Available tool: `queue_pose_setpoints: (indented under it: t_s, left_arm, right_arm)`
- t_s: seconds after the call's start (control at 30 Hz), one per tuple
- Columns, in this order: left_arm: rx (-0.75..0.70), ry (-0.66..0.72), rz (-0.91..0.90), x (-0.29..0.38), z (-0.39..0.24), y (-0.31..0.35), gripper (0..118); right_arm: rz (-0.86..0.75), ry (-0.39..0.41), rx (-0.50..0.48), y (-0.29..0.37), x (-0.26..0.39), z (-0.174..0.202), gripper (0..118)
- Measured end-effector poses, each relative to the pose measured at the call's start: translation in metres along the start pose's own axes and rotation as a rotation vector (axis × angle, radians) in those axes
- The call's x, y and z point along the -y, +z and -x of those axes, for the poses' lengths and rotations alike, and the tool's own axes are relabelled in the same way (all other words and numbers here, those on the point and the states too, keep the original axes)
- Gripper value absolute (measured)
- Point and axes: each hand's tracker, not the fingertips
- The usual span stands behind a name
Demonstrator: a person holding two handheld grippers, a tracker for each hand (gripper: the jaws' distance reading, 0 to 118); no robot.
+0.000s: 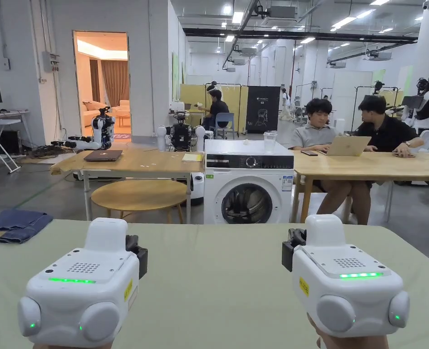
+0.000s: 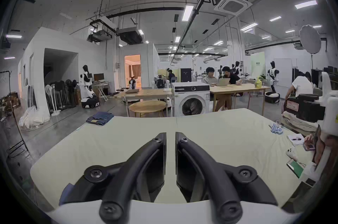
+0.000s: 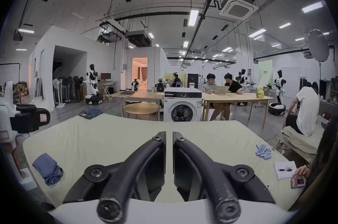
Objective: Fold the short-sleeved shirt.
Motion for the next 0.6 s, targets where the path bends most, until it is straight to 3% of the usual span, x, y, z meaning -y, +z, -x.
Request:
queue_pose_setpoints:
  t_s: [0.03,0.1,0.23,0.33,0.4,0.43,0.47,0.6]
  left_arm:
    - [-0.001,0.0,-0.001,0.0,0.0,0.0,5]
    - [-0.002,-0.001,-0.004,-0.001,0.0,0.0,5]
    - [-0.006,0.007,-0.003,-0.001,0.001,-0.002,17]
    - [-0.006,0.007,-0.01,0.0,-0.001,0.0,42]
    - [-0.002,0.006,-0.01,0.0,-0.001,0.0,80]
    - [0.003,0.011,-0.01,0.0,-0.002,-0.001,101]
    - [0.005,0.016,-0.01,0.0,-0.001,0.0,115]
    - [0.014,0.023,-0.028,0.0,-0.001,0.002,115]
  right_arm:
    - [-0.002,0.0,0.001,0.0,0.0,0.0,9]
    - [0.001,-0.004,-0.001,0.001,-0.001,-0.001,25]
    - [0.001,-0.006,-0.006,0.001,0.0,-0.001,31]
    - [0.002,-0.017,-0.021,0.002,0.001,-0.001,65]
    - [0.004,-0.019,-0.029,0.003,0.001,0.0,89]
    - [0.0,-0.018,-0.031,0.004,0.001,0.001,95]
    - [-0.008,-0.016,-0.031,0.006,0.001,0.002,101]
    - [-0.046,-0.029,-0.039,0.01,0.001,0.002,115]
